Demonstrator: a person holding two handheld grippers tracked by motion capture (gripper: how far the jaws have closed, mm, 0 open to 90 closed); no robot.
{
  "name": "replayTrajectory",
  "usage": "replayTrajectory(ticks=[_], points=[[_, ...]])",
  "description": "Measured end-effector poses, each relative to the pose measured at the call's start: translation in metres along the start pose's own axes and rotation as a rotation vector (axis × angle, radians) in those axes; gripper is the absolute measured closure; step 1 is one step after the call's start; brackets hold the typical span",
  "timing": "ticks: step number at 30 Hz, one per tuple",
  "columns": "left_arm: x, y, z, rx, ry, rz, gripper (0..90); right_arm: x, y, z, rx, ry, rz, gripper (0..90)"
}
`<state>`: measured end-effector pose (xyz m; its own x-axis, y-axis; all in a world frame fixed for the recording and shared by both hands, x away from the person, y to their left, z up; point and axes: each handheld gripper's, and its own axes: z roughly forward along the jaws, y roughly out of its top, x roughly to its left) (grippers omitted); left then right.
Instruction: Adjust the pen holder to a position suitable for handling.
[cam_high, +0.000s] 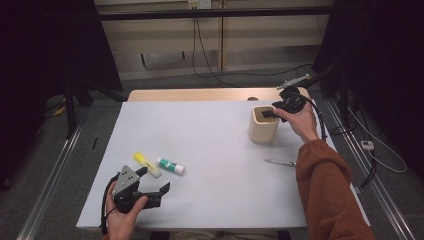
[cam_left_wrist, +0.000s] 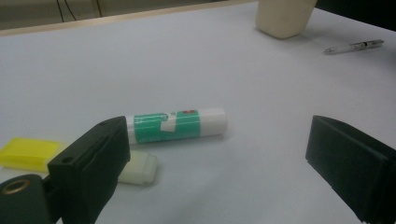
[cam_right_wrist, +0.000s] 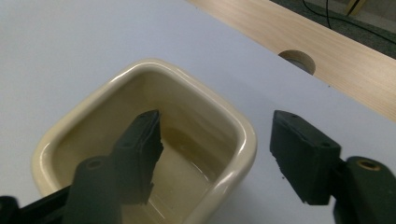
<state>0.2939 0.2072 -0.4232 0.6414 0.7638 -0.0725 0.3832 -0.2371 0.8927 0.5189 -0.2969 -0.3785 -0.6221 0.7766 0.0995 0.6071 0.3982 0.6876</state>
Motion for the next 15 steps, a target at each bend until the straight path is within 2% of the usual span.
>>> replayTrajectory(ticks=[3,4,8,9,15], points=[[0.0005,-0.0003,0.0008,0.006,-0.001,0.001,6.4,-0.0028,0.0007,0.0021,0.01,0.006,-0.002,39.2],[0.0005,-0.0003,0.0008,0.006,-0.002,0.001,6.4,-0.0043,0.0023,0.0035,0.025,0.0,-0.019,42.5],[0.0005,-0.0004,0.0008,0.005,-0.003,0.0,6.4,-0.0047,0.0046,0.0038,0.037,-0.012,-0.031,47.6],[0.0005,-0.0003,0.0007,0.008,-0.002,0.002,6.4,-0.0058,0.0038,0.0051,0.04,-0.001,-0.036,53.3],[0.0008,-0.0008,0.0009,0.015,0.0,-0.001,6.4,-0.0075,0.0029,0.0079,0.05,-0.005,-0.049,63.4]])
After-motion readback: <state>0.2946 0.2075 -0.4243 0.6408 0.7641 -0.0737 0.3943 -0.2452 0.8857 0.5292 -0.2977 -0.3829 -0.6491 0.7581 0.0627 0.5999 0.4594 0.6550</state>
